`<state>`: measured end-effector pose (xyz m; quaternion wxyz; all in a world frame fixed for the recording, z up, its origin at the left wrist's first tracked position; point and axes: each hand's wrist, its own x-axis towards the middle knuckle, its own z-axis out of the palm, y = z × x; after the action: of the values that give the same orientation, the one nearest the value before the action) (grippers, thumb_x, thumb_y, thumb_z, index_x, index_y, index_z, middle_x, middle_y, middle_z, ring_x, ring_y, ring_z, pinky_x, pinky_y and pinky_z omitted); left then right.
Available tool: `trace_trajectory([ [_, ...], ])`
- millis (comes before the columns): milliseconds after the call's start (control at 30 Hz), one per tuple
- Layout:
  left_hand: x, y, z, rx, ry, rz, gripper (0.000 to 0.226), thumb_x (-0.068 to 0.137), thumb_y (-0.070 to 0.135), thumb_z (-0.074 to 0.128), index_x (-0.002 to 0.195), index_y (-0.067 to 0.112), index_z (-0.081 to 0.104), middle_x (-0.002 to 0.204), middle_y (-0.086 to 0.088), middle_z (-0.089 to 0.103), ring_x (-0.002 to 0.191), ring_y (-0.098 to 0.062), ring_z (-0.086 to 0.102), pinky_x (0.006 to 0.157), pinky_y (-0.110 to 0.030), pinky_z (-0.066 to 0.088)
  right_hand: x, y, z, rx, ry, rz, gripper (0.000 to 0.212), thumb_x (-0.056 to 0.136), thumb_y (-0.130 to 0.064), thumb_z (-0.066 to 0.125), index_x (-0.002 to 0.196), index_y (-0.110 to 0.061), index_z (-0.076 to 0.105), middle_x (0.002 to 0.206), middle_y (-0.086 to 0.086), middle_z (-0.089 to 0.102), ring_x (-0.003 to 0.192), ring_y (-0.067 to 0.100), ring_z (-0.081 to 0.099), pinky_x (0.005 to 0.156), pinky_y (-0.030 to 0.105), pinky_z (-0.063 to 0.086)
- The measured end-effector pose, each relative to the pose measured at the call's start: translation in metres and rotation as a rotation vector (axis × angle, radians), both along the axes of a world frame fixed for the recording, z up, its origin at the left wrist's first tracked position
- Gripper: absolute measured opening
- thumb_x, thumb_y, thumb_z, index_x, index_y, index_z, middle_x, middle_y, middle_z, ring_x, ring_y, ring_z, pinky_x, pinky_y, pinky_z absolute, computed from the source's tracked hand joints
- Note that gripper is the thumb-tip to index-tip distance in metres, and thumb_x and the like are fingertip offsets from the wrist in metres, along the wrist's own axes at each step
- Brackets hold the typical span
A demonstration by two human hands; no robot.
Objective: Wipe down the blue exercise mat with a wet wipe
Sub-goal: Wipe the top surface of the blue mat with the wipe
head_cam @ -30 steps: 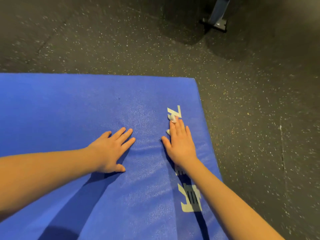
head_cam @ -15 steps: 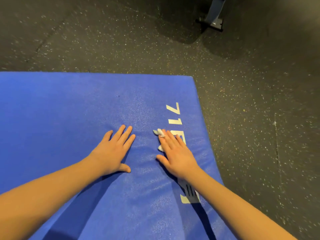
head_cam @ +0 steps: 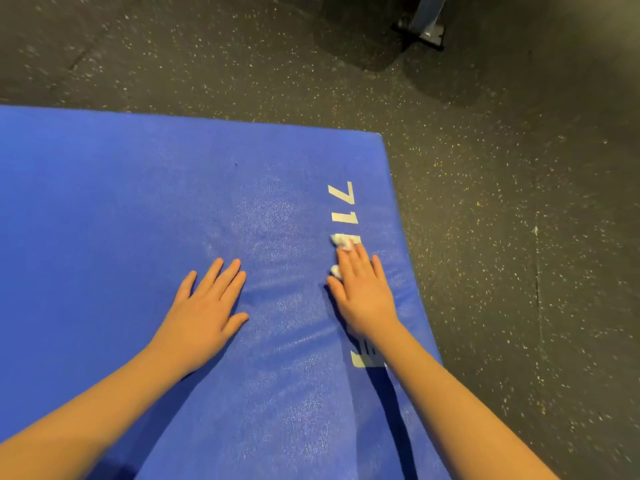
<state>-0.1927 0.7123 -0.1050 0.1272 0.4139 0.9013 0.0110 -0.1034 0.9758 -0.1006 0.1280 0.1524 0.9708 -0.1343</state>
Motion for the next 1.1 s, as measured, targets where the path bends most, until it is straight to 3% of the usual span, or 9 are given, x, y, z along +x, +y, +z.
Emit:
trace_trajectory([
  [100, 0.018, -0.013, 0.002, -0.035, -0.035, 0.005, 0.067, 0.089, 0.049, 0.032, 0.133, 0.005, 0.055, 0.145, -0.009, 0.047, 0.134, -0.025, 0.029, 0.103, -0.048, 0.024, 0.014, -0.031, 0.004, -0.065, 0.03, -0.034, 0.083, 0.082, -0.058, 0.007, 0.154, -0.016, 0.009, 0.161, -0.006, 0.003, 0.149, 0.016, -0.004, 0.117, 0.033, -0.006],
  [233, 0.026, -0.018, 0.011, -0.1, -0.096, 0.03, 0.068, 0.089, 0.05, 0.029, 0.131, 0.005, 0.057, 0.145, -0.009, 0.046, 0.136, -0.025, 0.03, 0.099, -0.054, 0.043, 0.042, -0.049, 0.012, -0.14, 0.013, 0.255, 0.078, 0.087, -0.057, 0.013, 0.154, -0.018, 0.012, 0.161, -0.009, 0.003, 0.149, 0.017, 0.001, 0.119, 0.033, -0.005],
  [300, 0.028, -0.016, 0.02, -0.136, -0.138, 0.051, 0.08, 0.087, 0.058, 0.015, 0.143, 0.008, 0.044, 0.155, -0.004, 0.025, 0.145, -0.022, 0.016, 0.106, -0.053, 0.035, 0.044, -0.033, 0.009, -0.072, 0.03, 0.139, 0.079, 0.085, -0.056, 0.008, 0.154, -0.017, 0.016, 0.161, -0.006, 0.008, 0.149, 0.02, 0.005, 0.119, 0.037, 0.001],
  [367, 0.034, -0.017, 0.025, -0.174, -0.214, 0.062, 0.095, 0.074, 0.065, -0.008, 0.153, 0.016, 0.012, 0.153, 0.006, -0.013, 0.142, -0.013, -0.012, 0.118, -0.046, 0.011, 0.046, -0.026, 0.007, -0.028, 0.01, -0.044, 0.084, 0.082, -0.057, 0.002, 0.154, -0.017, 0.015, 0.161, -0.006, 0.008, 0.149, 0.021, 0.003, 0.118, 0.037, 0.001],
  [433, 0.041, -0.019, 0.03, -0.203, -0.239, 0.083, 0.102, 0.065, 0.066, -0.018, 0.154, 0.019, 0.0, 0.146, 0.01, -0.026, 0.144, -0.013, -0.019, 0.119, -0.041, 0.0, 0.053, -0.044, 0.008, -0.056, 0.012, -0.06, 0.085, 0.081, -0.059, 0.002, 0.154, -0.018, 0.012, 0.162, -0.006, 0.006, 0.149, 0.02, 0.002, 0.119, 0.037, 0.0],
  [600, 0.062, -0.03, 0.037, -0.2, -0.254, 0.089, 0.104, 0.063, 0.069, -0.017, 0.154, 0.02, -0.003, 0.146, 0.012, -0.028, 0.143, -0.011, -0.02, 0.119, -0.039, -0.002, 0.093, -0.069, 0.024, -0.143, -0.005, 0.237, 0.081, 0.084, -0.057, 0.003, 0.154, -0.018, 0.012, 0.161, -0.008, 0.004, 0.148, 0.017, 0.002, 0.116, 0.031, -0.008],
  [767, 0.08, -0.042, 0.038, -0.226, -0.254, 0.086, 0.095, 0.075, 0.075, -0.015, 0.153, 0.02, -0.007, 0.157, 0.008, -0.021, 0.145, -0.012, -0.019, 0.118, -0.038, -0.004, 0.107, -0.059, 0.026, -0.052, -0.011, -0.033, 0.085, 0.08, -0.057, -0.004, 0.151, -0.018, 0.021, 0.161, -0.009, 0.009, 0.148, 0.022, 0.005, 0.117, 0.037, 0.001],
  [967, 0.095, -0.053, 0.037, -0.133, -0.29, 0.133, 0.091, 0.081, 0.074, -0.007, 0.154, 0.02, -0.002, 0.159, 0.008, -0.013, 0.147, -0.013, -0.014, 0.119, -0.039, -0.004, 0.143, -0.085, 0.047, -0.136, -0.079, 0.21, 0.087, 0.079, -0.058, -0.007, 0.154, -0.017, 0.013, 0.161, -0.008, 0.003, 0.148, 0.016, -0.002, 0.117, 0.032, -0.007],
  [1100, 0.102, -0.057, 0.039, -0.122, -0.285, 0.147, 0.069, 0.099, 0.055, 0.018, 0.154, 0.02, -0.002, 0.159, 0.008, -0.015, 0.147, -0.012, -0.015, 0.119, -0.039, -0.005, 0.15, -0.067, 0.046, -0.054, -0.084, -0.012, 0.09, 0.075, -0.057, -0.012, 0.154, -0.02, 0.011, 0.161, -0.01, 0.002, 0.148, 0.017, -0.003, 0.119, 0.039, -0.003],
])
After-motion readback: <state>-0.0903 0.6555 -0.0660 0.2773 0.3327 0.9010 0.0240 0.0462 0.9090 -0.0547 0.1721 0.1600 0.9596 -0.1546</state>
